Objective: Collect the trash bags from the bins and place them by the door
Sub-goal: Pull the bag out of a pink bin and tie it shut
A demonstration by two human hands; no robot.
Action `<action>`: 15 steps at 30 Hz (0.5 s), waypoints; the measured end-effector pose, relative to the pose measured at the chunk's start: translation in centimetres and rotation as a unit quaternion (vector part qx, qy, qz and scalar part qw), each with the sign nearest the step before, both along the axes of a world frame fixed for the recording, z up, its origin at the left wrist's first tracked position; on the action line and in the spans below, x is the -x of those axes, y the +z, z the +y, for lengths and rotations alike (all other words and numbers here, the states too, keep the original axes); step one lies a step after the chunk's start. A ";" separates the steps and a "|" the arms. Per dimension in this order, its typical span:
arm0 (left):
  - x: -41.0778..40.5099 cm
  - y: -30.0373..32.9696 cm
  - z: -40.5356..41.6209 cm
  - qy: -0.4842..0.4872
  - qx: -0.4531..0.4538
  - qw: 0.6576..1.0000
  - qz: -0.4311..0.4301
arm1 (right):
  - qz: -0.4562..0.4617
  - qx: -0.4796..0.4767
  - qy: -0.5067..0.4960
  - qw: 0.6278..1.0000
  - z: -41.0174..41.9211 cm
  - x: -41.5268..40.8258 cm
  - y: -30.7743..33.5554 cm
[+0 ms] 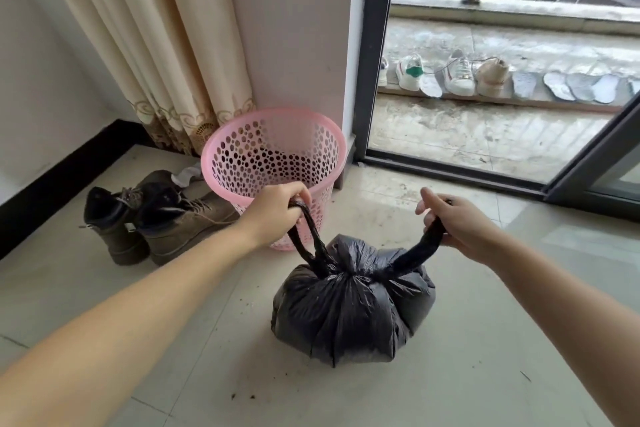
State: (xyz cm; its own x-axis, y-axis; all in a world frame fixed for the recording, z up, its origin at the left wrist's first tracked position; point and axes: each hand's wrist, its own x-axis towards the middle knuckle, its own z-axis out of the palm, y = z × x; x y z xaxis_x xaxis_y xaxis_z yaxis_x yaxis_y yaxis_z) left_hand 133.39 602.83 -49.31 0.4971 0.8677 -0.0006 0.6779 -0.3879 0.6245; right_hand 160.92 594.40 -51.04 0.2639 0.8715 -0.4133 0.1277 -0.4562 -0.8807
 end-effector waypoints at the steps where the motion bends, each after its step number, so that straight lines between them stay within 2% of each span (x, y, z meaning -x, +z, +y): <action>1: -0.7 0.7 0.0 0.002 0.031 0.999 -0.027 | -0.053 0.002 0.023 0.998 0.1 0.1 0.4; 3: -1.0 1.1 0.3 0.014 0.092 0.994 -0.054 | -0.212 0.003 0.090 0.973 0.0 0.1 1.0; 5: -0.4 0.8 1.0 0.034 0.130 0.990 -0.048 | -0.349 0.006 0.129 0.928 -0.3 -0.1 1.2; 7: 0.3 0.2 1.4 0.055 0.131 0.990 -0.012 | -0.403 0.022 0.120 0.907 -0.5 -0.4 1.1; 8: 0.6 -0.2 1.5 0.063 0.124 0.990 0.007 | -0.400 0.037 0.111 0.909 -0.6 -0.7 1.0; 9: 0.9 -0.5 1.5 0.068 0.118 0.991 0.018 | -0.366 0.054 0.091 0.925 -0.6 -0.9 0.9; 10: 1.0 -0.6 1.4 0.067 0.114 0.991 0.018 | -0.294 0.071 0.058 0.951 -0.6 -1.2 1.0; 12: 0.9 -0.6 0.9 0.034 0.117 0.993 0.002 | -0.106 0.097 -0.010 0.990 -0.7 -1.2 1.6; 13: 0.5 -0.5 0.5 0.004 0.119 0.993 0.001 | -0.037 0.100 -0.027 0.994 -0.7 -1.0 2.0; 15: -0.7 0.1 -0.7 -0.060 0.105 0.992 0.032 | 0.034 0.085 -0.030 0.995 -0.4 -0.5 2.7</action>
State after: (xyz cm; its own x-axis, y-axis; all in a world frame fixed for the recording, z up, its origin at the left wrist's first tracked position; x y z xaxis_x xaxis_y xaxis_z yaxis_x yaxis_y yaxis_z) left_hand 134.13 602.18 -49.19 0.5900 0.7795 -0.2102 0.6755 -0.3340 0.6574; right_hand 161.37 594.03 -48.37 0.2789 0.7711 -0.5725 0.0387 -0.6046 -0.7956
